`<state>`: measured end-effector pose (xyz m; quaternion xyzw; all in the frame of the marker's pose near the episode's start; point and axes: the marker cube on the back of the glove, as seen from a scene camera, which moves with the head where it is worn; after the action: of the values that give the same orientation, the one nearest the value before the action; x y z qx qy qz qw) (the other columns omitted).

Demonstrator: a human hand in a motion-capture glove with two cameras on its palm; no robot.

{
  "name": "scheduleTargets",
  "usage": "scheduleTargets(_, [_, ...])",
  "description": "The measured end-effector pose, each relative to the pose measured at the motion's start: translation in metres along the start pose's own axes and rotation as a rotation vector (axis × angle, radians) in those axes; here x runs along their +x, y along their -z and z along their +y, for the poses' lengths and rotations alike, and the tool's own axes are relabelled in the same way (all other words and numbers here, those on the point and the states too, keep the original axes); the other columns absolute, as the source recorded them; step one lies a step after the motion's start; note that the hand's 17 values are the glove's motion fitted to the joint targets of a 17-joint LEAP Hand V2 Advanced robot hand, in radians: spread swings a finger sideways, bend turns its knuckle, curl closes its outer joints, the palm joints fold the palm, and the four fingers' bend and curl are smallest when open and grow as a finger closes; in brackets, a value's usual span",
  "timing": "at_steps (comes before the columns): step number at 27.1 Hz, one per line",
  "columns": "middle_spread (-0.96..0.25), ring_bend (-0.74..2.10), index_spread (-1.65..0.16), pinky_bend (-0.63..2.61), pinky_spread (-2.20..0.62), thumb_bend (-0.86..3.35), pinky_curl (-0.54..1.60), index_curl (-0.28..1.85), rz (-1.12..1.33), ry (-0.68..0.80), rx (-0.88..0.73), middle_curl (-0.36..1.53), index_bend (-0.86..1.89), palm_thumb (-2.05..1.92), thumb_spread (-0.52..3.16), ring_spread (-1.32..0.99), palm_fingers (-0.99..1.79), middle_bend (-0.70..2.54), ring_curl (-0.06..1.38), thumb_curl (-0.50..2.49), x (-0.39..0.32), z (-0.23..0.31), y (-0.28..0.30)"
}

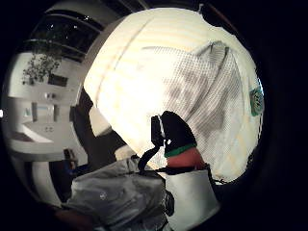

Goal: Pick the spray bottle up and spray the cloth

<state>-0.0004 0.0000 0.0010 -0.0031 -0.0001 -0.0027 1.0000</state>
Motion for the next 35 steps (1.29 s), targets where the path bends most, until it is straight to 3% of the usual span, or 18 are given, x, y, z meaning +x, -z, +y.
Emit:
scheduleTargets(10, [-0.05,0.30,-0.28,0.47,0.25,0.24,0.22,0.17,-0.025,0.001,-0.128,0.17,0.15,0.54,0.80,0.02,0.54,0.23,0.17,0.19,-0.002,0.009,-0.007])
scheduleTargets(27, [-0.04,0.33,-0.33,0.48,0.28,0.12,0.28,0.23,0.020,-0.064,-0.314,0.26,0.14,0.58,1.03,0.03,0.52,0.20,0.23,0.28,0.019,0.037,-0.012])
scheduleTargets(31, [-0.05,0.33,-0.33,0.46,0.28,0.10,0.29,0.24,0.010,-0.053,-0.278,0.28,0.15,0.61,1.05,0.03,0.53,0.21,0.24,0.30,0.029,0.046,-0.011])
scheduleTargets(35, [-0.05,0.38,-0.32,0.39,0.28,0.08,0.28,0.25,0.049,-0.092,-0.085,0.31,0.15,0.63,1.06,0.01,0.63,0.25,0.26,0.31,0.047,0.054,-0.006])
